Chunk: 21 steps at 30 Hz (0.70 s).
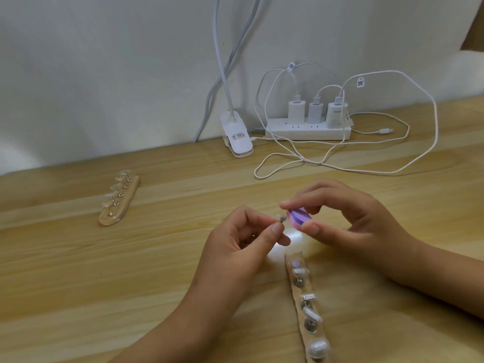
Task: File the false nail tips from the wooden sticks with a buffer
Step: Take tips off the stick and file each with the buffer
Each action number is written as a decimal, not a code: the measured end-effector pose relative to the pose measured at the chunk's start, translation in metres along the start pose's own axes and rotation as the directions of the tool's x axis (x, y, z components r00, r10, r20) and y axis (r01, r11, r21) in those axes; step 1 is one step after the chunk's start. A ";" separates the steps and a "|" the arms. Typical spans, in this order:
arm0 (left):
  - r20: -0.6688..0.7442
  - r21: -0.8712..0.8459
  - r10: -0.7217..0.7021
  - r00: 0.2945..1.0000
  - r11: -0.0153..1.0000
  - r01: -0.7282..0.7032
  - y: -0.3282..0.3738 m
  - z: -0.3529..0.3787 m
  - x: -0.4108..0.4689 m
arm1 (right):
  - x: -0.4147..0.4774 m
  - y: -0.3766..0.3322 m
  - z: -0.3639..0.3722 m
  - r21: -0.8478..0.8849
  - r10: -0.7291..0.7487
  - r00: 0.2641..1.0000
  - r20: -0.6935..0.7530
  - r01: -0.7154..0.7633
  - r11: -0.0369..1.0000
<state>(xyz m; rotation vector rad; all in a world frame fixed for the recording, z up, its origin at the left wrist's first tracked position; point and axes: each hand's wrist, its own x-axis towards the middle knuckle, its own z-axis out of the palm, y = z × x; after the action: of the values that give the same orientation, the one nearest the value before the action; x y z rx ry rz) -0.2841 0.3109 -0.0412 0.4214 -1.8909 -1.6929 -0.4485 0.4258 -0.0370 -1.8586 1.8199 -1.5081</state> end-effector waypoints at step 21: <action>0.052 0.096 -0.002 0.999 0.995 -0.003 -0.003 -0.001 0.001 | -0.002 -0.002 0.001 0.021 -0.032 0.999 -0.007 0.032 0.999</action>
<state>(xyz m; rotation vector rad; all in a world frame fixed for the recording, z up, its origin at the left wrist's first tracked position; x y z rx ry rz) -0.2846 0.3093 -0.0440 0.4186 -2.0157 -1.6319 -0.4458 0.4274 -0.0373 -1.8843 1.7781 -1.5399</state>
